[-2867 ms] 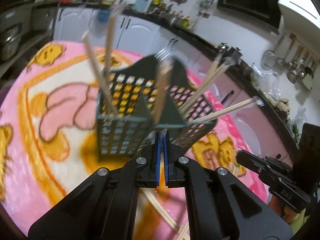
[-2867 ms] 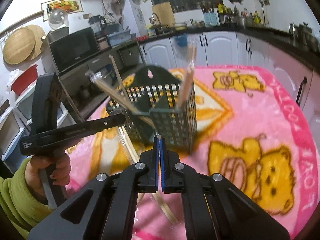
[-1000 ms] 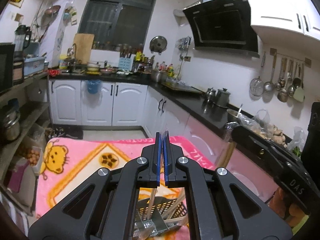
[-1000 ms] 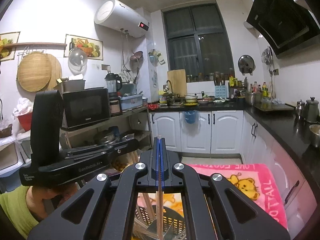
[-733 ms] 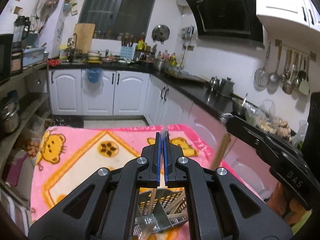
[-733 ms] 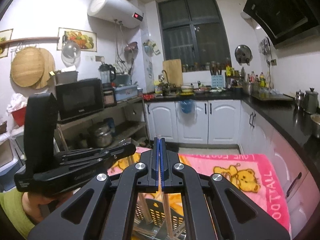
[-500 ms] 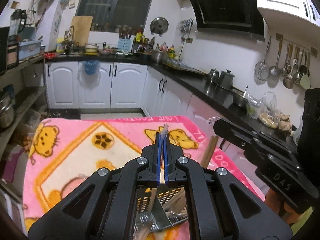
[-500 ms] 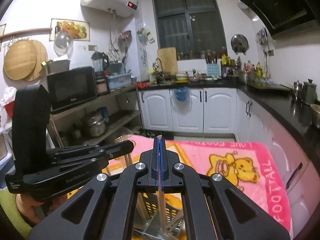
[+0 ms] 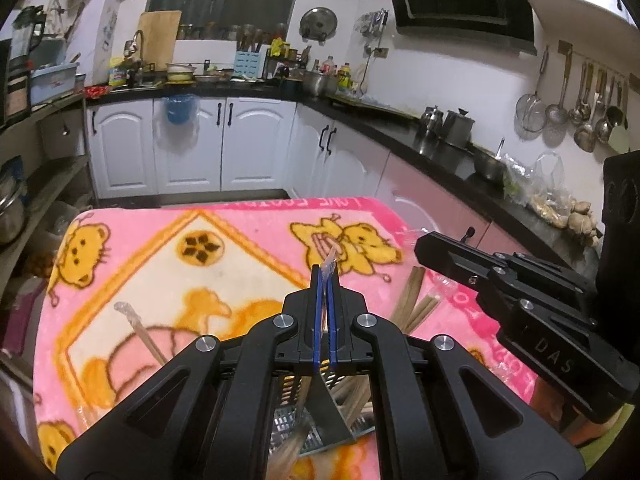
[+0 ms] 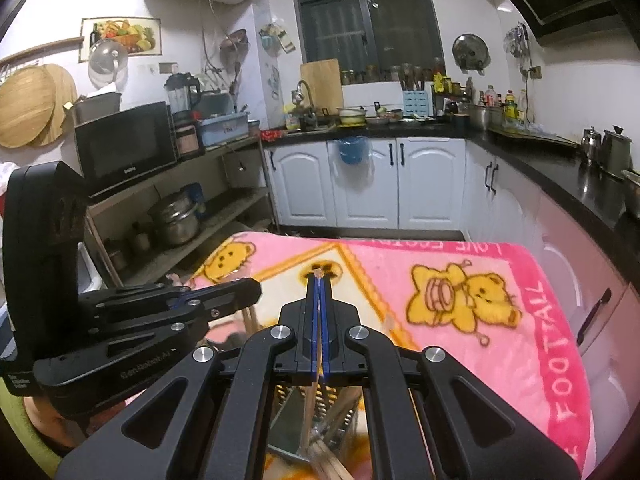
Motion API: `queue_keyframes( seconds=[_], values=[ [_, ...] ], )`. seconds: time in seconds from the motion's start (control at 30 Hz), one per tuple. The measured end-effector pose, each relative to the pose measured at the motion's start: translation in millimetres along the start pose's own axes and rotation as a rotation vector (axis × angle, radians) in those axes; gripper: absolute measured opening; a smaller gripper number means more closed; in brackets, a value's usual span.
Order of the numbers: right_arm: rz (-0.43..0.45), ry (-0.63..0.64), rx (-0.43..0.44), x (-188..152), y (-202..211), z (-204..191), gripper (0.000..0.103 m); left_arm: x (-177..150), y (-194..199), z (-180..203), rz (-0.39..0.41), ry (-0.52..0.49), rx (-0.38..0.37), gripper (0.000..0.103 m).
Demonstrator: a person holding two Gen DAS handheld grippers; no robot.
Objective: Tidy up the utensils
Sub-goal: 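Lower both held chopsticks into the caddy, then open both tools to release the chopsticks in the caddy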
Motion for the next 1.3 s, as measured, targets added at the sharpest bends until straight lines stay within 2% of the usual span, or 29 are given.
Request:
queue_keyframes(
  seconds=[0.2,0.23,0.33,0.43,0.5,0.57,0.63,0.7,0.77,0.87,1.0,1.07,1.13,1.23,1.3],
  values=[
    [-0.031,0.019,-0.046,-11.3,-3.5,1.9,0.003,-7.1,0.3,-7.8,-0.010,0.005,0.028,0.001],
    [-0.035,0.021,-0.054,-12.6,-4.0,1.6,0.005,-7.6,1.3,-10.1,-0.007,0.006,0.036,0.001],
    [-0.033,0.025,-0.072,-15.3,-2.1,1.2,0.022,-8.0,5.0,-15.6,-0.003,0.009,0.054,0.001],
    [-0.029,0.030,-0.084,-15.7,1.4,1.2,0.027,-8.7,9.1,-20.7,0.000,0.017,0.065,0.003],
    [-0.015,0.038,-0.107,-13.7,6.7,1.9,0.034,-9.1,13.1,-24.2,0.003,0.029,0.070,0.010],
    [0.002,0.034,-0.130,-11.4,12.7,2.9,0.049,-8.6,16.2,-26.0,0.004,0.032,0.074,0.020],
    [0.010,0.035,-0.143,-10.0,17.7,3.8,0.051,-6.7,21.6,-27.0,0.014,0.032,0.081,0.022],
    [0.016,0.038,-0.158,-8.6,21.7,4.1,0.057,-4.9,26.5,-27.3,0.024,0.030,0.084,0.031],
    [0.031,0.037,-0.175,-7.3,27.5,4.7,0.069,-3.6,31.3,-27.7,0.035,0.026,0.093,0.040],
    [0.039,0.033,-0.184,-6.8,32.3,4.5,0.072,-0.9,38.4,-29.6,0.047,0.028,0.101,0.049],
    [0.053,0.026,-0.195,-6.1,40.0,3.5,0.079,2.1,48.7,-31.8,0.068,0.027,0.108,0.055],
    [0.059,0.026,-0.196,-5.6,44.3,0.8,0.082,2.3,53.9,-33.1,0.071,0.030,0.106,0.066],
    [0.067,0.026,-0.199,-5.6,48.2,-2.1,0.084,1.8,59.5,-34.1,0.078,0.028,0.111,0.068],
    [0.073,0.026,-0.194,-8.0,54.9,-6.6,0.087,0.3,67.9,-34.4,0.089,0.028,0.121,0.082],
    [0.078,0.029,-0.193,-10.3,60.1,-10.2,0.088,-1.6,74.9,-34.9,0.097,0.031,0.122,0.085]
  ],
)
Point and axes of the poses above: each gripper's, at about its wrist camera, not at the fingertips, and y roughly against the way its jaws point, z to its right, x to its top, the point moved 7 cm from there along -y, roughly the way its jaws point, and after that the axes turned 4 degrees about z, right-handed, at the moved point
